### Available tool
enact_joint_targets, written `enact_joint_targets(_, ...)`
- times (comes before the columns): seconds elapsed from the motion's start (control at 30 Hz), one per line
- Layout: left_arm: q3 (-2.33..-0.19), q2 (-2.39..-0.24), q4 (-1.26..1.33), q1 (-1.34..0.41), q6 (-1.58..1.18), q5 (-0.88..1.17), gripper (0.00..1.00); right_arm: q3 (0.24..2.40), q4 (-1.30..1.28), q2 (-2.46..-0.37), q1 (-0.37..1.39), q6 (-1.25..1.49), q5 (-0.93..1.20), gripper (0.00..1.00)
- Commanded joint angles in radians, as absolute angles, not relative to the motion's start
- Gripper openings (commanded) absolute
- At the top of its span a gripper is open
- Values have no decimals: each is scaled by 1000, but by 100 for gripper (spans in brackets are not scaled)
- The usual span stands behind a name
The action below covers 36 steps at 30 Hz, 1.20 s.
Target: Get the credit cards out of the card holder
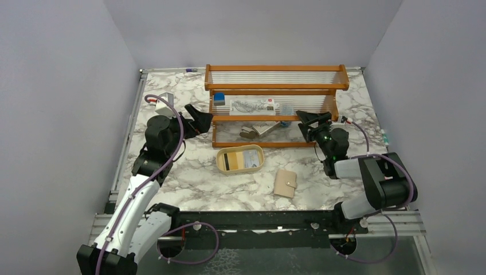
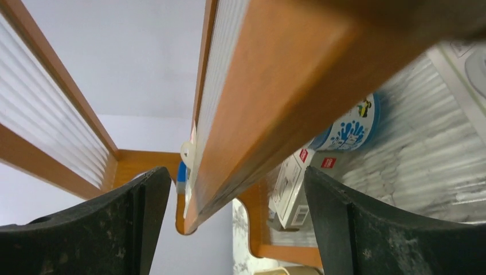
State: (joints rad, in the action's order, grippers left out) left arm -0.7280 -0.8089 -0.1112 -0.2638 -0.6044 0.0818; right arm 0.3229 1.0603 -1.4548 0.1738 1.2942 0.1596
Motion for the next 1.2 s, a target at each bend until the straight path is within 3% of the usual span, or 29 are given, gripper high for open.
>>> enact_joint_targets(0.0,-768,-805,-117,-259,-592,83,99,357,1332,-1572,197,1387,113,90)
enact_joint_targets(0.1,-771,-808,-120,-259,-592,82,99,383,1386,-1635,220,1409,80,86)
enact_joint_targets(0.37,-796,-815,-140,-259,-583,79,99,483,1466,-1758,290,1459,37,58)
enact_joint_targets(0.43,-794,-812,-141,-259,-583,74,99,508,1489,-1792,304,1472,42,47)
enact_joint_targets(0.53,-792,-807,-145,-259,-584,70,99,559,1509,-1841,312,1490,67,19)
enact_joint_targets(0.63,-800,-804,-159,-259,-575,64,99,616,1477,-1870,322,1497,88,3)
enact_joint_targets(0.87,-842,-795,-196,-259,-541,35,99,915,1169,-1922,388,1360,203,1)
enact_joint_targets(1.17,-856,-793,-250,-259,-501,-21,99,1331,1016,-2203,522,1329,205,1)
